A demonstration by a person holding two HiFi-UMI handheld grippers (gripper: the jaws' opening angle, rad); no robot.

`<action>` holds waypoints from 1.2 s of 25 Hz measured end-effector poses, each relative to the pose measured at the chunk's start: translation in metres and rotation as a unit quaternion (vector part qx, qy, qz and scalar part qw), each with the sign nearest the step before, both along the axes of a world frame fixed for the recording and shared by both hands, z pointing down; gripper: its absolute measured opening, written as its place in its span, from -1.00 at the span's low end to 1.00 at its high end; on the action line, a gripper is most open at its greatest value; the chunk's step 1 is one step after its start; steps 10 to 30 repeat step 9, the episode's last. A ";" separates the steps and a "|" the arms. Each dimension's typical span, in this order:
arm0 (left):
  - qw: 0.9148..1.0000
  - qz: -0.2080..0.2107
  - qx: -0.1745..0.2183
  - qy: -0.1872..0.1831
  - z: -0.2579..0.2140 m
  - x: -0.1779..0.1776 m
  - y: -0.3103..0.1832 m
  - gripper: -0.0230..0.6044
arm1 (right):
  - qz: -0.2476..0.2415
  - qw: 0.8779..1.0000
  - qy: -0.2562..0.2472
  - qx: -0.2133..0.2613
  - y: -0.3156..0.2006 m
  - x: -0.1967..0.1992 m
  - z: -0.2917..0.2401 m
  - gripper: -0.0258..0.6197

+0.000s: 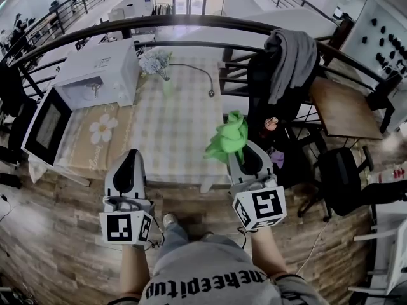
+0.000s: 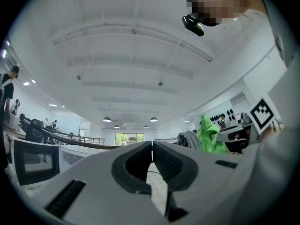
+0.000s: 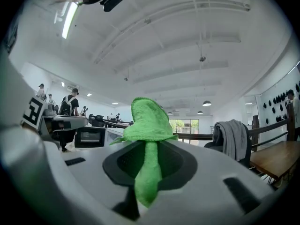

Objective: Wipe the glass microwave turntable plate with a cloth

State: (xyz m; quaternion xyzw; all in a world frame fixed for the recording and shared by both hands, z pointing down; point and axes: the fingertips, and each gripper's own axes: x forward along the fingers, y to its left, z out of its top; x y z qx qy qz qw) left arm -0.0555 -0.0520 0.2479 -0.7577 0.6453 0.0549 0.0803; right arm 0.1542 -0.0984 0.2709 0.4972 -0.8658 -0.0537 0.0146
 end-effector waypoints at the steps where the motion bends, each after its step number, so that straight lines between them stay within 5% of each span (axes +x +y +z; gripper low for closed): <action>1: 1.000 0.000 0.000 0.000 0.000 0.000 0.000 -0.89 | 0.000 1.000 0.000 0.001 0.000 -0.001 -0.001 -0.72; 30: 1.000 0.000 0.000 0.000 0.001 -0.002 -0.002 -0.89 | -0.001 1.000 -0.005 0.003 -0.001 -0.003 -0.001 -0.72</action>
